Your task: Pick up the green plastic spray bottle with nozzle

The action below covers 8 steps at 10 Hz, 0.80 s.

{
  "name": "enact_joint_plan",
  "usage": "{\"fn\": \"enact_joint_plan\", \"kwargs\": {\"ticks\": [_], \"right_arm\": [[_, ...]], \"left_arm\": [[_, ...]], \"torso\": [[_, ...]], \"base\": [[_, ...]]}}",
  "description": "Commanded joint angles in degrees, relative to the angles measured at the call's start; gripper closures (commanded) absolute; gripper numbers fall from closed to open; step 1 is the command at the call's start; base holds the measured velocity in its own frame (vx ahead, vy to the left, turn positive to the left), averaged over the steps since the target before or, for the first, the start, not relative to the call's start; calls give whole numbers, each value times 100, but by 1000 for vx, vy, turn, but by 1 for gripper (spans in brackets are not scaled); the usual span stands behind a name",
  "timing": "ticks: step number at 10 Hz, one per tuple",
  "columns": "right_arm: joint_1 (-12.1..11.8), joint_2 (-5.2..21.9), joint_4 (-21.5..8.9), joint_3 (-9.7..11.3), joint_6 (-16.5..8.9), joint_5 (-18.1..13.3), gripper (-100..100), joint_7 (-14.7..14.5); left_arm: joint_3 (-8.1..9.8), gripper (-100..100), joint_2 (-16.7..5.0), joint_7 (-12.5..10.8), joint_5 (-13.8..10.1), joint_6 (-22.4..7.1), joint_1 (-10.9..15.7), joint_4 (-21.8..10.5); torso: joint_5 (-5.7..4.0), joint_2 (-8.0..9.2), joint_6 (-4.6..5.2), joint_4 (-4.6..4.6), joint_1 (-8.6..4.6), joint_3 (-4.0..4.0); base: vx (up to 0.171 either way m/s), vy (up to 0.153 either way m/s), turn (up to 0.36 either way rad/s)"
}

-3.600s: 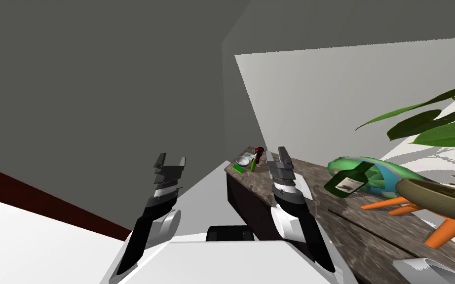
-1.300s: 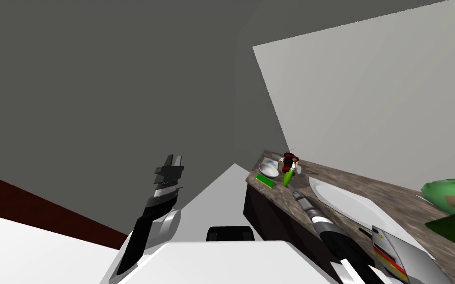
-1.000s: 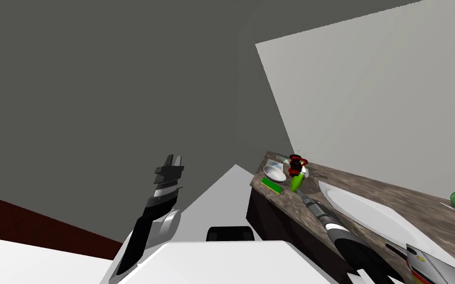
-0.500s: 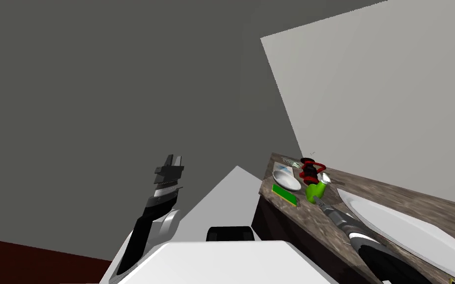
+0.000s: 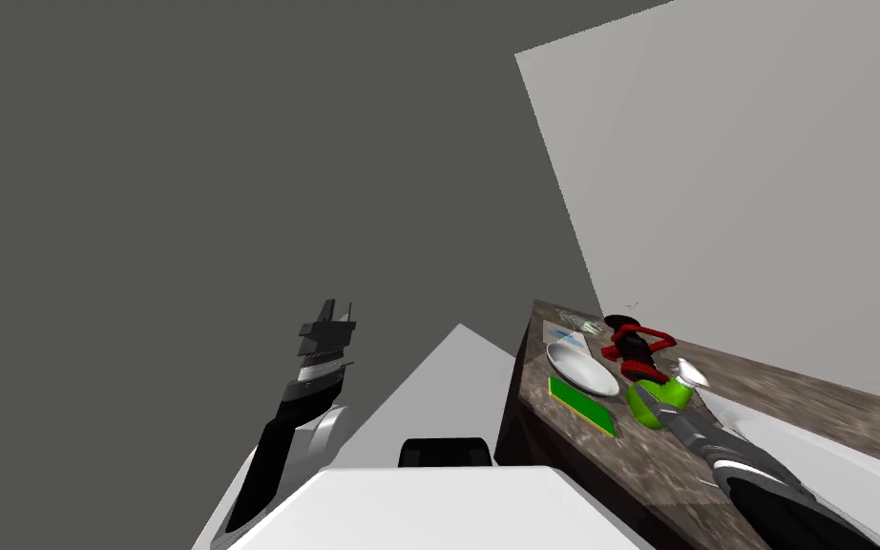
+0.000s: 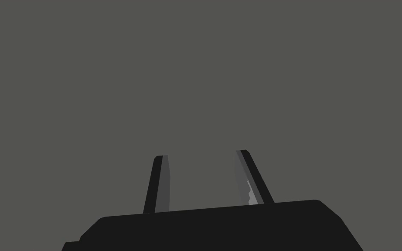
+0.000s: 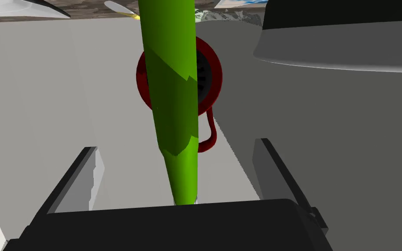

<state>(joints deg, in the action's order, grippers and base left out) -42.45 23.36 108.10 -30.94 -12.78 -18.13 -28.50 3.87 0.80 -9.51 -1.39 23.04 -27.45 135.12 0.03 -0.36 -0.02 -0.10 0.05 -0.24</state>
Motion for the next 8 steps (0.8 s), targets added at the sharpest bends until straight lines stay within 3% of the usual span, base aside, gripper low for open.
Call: {"fn": "enact_joint_plan", "kwargs": {"ticks": [1, 2, 4, 5, 6, 8], "right_arm": [[0, 0, 0, 0, 0, 0, 0, 0], [287, -232, -285, -89, -261, -285, -100, 24], [656, -232, -301, -89, -261, -552, -100, 24], [873, -465, -591, -180, -521, -764, -100, 46], [1075, -465, -605, -180, -521, -957, -100, 46], [1312, -465, -605, -180, -521, -1106, -100, 46]], "left_arm": [[0, 0, 0, 0, 0, 0, 0, 0], [0, 0, 0, 0, 0, 0, 1, 0], [1, 0, -1, 0, 0, -1, 2, -1], [1, 0, -1, 0, 0, -1, 2, -1], [0, 0, -1, 0, 0, -1, 4, -1], [1, 0, -1, 0, 0, -1, 1, -1]], "torso": [[0, 0, 0, 0, 0, 0], [-2, 23, 1, 6, -6, 14], [-13, 95, 2, 23, -54, 57], [-12, 77, 2, 19, -44, 47], [-13, 104, -3, 23, -51, 60], [-8, 82, 9, 22, -46, 51]], "base": [[14, 4, 2], [-169, -79, 283], [-128, -102, 55], [-196, -104, 249], [-209, -130, 126], [-32, -40, -17]]}}
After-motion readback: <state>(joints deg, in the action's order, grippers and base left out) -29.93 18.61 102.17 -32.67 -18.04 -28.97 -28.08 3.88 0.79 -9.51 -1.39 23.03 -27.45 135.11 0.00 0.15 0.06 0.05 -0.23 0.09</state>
